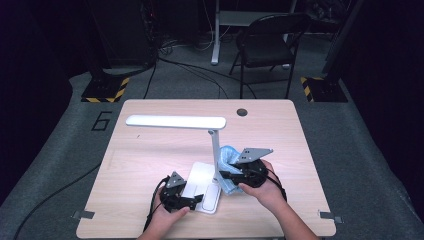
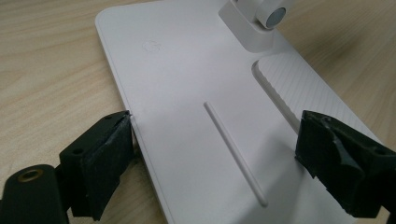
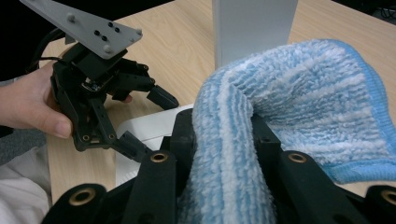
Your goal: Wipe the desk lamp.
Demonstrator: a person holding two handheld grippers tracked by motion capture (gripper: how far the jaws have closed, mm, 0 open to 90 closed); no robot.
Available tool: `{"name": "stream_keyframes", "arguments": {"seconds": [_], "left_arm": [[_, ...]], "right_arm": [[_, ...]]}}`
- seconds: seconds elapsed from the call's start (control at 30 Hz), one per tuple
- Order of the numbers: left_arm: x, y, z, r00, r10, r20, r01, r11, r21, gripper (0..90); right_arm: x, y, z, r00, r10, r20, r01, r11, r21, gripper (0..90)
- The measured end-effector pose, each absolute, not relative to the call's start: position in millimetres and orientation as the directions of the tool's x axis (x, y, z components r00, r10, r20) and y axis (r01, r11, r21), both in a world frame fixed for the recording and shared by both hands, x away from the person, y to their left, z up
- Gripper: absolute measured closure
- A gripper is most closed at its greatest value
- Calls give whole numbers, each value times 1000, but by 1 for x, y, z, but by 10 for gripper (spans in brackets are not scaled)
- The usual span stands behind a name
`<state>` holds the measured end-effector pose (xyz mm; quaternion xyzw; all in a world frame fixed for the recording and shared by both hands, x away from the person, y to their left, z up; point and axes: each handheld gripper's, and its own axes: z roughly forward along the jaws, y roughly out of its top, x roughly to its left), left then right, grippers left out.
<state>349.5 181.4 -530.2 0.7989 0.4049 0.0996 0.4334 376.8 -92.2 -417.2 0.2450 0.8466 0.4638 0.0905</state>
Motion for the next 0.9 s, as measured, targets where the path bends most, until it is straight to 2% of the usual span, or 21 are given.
{"name": "stream_keyframes", "arguments": {"seconds": [0.9], "left_arm": [[350, 181, -530, 656, 732, -182, 556, -307, 772, 112]], "right_arm": [[373, -90, -354, -874, 486, 9, 260, 452, 853, 684]]}}
